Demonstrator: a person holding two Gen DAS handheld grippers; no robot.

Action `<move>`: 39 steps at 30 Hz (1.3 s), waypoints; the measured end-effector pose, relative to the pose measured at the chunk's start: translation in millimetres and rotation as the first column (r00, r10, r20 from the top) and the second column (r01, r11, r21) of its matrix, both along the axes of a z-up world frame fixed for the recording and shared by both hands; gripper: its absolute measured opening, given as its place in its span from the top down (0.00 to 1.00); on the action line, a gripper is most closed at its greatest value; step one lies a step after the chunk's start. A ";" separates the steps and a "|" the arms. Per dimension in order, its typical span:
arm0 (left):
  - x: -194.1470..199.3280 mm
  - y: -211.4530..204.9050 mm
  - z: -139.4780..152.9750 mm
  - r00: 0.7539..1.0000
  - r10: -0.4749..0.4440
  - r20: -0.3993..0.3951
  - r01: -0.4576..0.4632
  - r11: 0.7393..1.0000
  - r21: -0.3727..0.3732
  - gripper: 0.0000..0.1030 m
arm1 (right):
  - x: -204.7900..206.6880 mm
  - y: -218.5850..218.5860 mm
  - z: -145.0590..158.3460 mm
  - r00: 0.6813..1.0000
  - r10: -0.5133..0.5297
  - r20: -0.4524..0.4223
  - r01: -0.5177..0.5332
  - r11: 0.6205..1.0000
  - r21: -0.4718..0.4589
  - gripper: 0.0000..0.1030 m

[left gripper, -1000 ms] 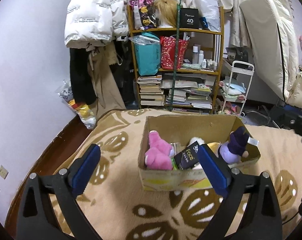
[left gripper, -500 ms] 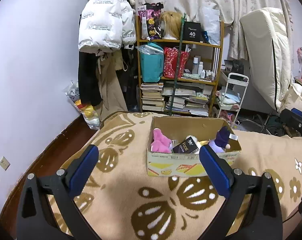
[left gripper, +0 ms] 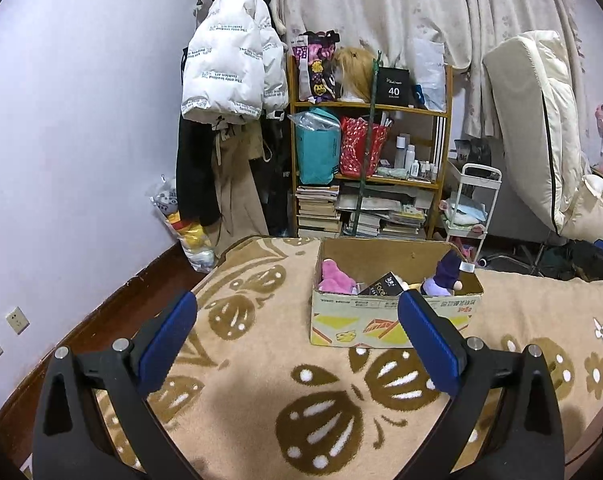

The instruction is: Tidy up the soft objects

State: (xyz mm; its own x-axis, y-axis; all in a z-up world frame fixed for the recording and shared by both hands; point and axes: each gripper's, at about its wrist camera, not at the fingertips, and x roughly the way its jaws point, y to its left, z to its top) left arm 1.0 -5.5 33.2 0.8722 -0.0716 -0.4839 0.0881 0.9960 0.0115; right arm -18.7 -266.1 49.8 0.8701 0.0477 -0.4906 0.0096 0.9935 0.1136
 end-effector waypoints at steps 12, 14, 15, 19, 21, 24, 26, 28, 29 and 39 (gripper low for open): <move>-4.9 -10.5 -13.9 0.999 -0.034 0.021 0.033 0.998 0.052 0.04 | -4.8 4.9 -10.5 1.000 -0.011 -0.013 0.011 0.999 -0.047 0.00; -4.5 -12.6 -16.0 0.999 -0.038 0.020 0.037 0.998 0.060 0.04 | -2.9 7.6 -12.0 1.000 -0.012 -0.021 0.011 0.999 -0.048 0.00; -4.4 -13.5 -17.1 0.999 -0.037 0.019 0.036 0.997 0.062 0.04 | -1.8 8.0 -12.6 1.000 -0.012 -0.024 0.011 0.999 -0.046 0.00; -2.5 -15.0 -22.2 1.000 -0.029 0.009 0.028 0.997 0.070 0.04 | 3.7 8.6 -17.1 0.999 -0.013 -0.038 0.012 0.999 -0.045 0.00; -2.2 -14.5 -22.3 0.999 -0.031 0.009 0.030 0.997 0.069 0.04 | 5.0 8.6 -18.7 0.999 -0.016 -0.039 0.014 0.999 -0.047 0.00; -1.4 -14.6 -23.7 1.000 -0.030 0.005 0.029 0.997 0.069 0.04 | 5.9 8.9 -23.0 0.999 -0.024 -0.036 0.022 0.998 -0.057 0.00; -0.7 -15.7 -25.9 1.000 -0.029 0.001 0.028 0.997 0.069 0.04 | 5.4 9.5 -22.8 0.999 -0.026 -0.035 0.024 0.998 -0.057 0.00; -0.3 -16.3 -26.8 1.000 -0.031 0.000 0.031 0.997 0.068 0.04 | 5.6 9.9 -22.9 0.999 -0.023 -0.035 0.021 0.998 -0.057 0.00; -0.4 -17.1 -27.7 0.999 -0.032 0.001 0.032 0.997 0.068 0.04 | 6.5 10.2 -24.0 0.999 -0.022 -0.037 0.020 0.998 -0.061 0.00; 1.2 -19.7 -30.3 0.999 -0.034 -0.007 0.035 0.997 0.070 0.04 | 7.8 12.0 -28.1 0.999 -0.022 -0.042 0.020 0.998 -0.061 0.00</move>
